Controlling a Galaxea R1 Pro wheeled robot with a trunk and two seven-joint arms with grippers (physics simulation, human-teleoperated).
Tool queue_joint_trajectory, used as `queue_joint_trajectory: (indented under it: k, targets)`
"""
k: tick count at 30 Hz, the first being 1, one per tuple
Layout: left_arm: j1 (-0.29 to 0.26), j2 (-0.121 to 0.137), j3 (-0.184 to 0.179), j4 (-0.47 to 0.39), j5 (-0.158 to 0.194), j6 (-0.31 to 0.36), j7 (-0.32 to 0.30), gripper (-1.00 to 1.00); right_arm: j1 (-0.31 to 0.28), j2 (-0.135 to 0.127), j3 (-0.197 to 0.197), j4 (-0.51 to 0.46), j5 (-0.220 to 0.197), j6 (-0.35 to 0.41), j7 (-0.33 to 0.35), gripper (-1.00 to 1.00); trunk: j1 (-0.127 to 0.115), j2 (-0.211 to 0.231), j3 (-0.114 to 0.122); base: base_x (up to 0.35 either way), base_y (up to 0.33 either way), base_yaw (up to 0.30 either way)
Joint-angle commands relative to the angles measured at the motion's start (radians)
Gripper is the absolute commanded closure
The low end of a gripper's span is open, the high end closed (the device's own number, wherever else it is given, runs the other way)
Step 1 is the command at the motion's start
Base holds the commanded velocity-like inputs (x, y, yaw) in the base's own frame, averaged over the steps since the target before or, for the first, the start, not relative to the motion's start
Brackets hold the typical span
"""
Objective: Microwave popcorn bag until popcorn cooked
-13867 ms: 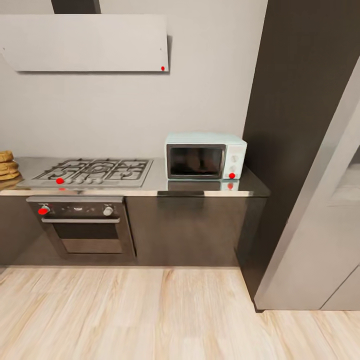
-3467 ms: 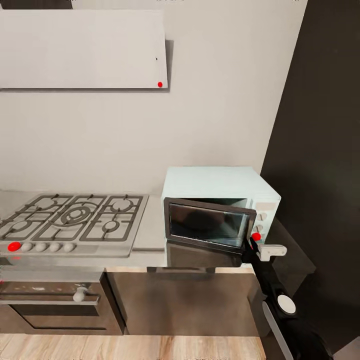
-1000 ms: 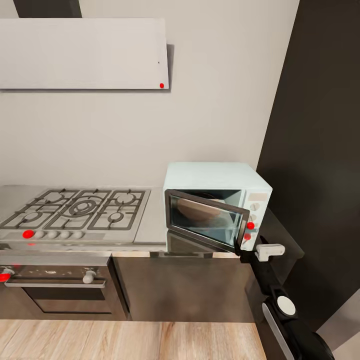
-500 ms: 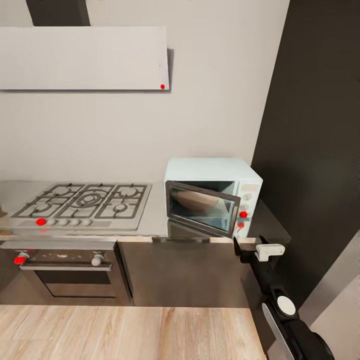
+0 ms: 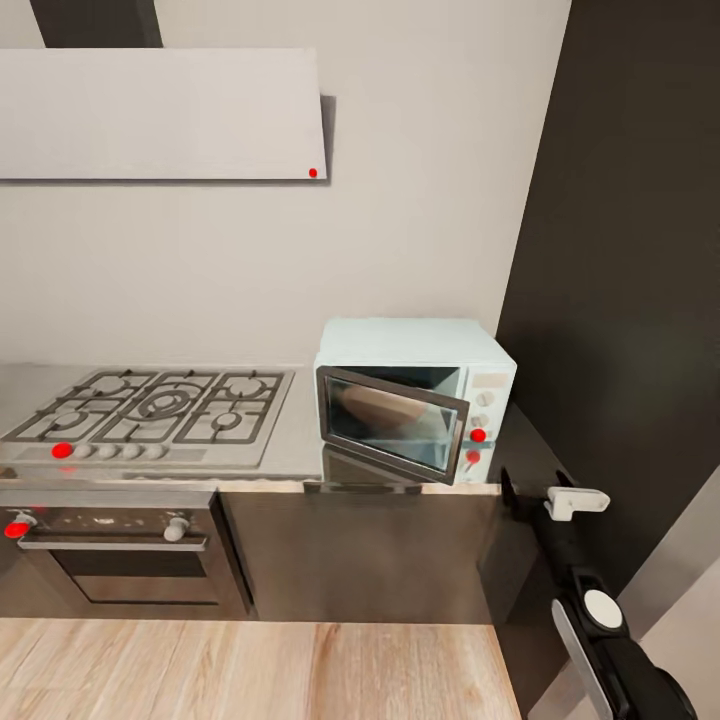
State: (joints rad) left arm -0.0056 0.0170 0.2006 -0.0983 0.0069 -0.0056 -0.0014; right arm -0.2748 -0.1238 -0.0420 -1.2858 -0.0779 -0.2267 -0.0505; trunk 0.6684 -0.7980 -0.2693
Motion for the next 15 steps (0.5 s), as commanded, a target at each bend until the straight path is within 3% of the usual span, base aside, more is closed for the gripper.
queue_joint_trajectory:
  k: [1, 8, 15]
  targets:
    - [-0.001, 0.0, 0.003, 0.0, 0.001, -0.001, 0.0, -1.0, 0.0, -0.001, -0.004, 0.0, -0.008, -0.003, 0.004, -1.0, 0.0, -0.001, -0.001, 0.0, 0.0, 0.0]
    - [-0.001, 0.001, 0.004, 0.0, 0.001, -0.002, 0.0, -1.0, 0.0, -0.002, -0.013, 0.0, -0.007, -0.003, 0.065, -1.0, 0.0, -0.001, -0.001, 0.019, 0.0, 0.0]
    - [-0.001, 0.001, 0.003, 0.0, 0.001, -0.002, -0.001, -1.0, 0.0, -0.002, -0.013, 0.0, -0.007, -0.003, 0.072, -1.0, 0.0, -0.001, -0.001, 0.281, 0.0, 0.0]
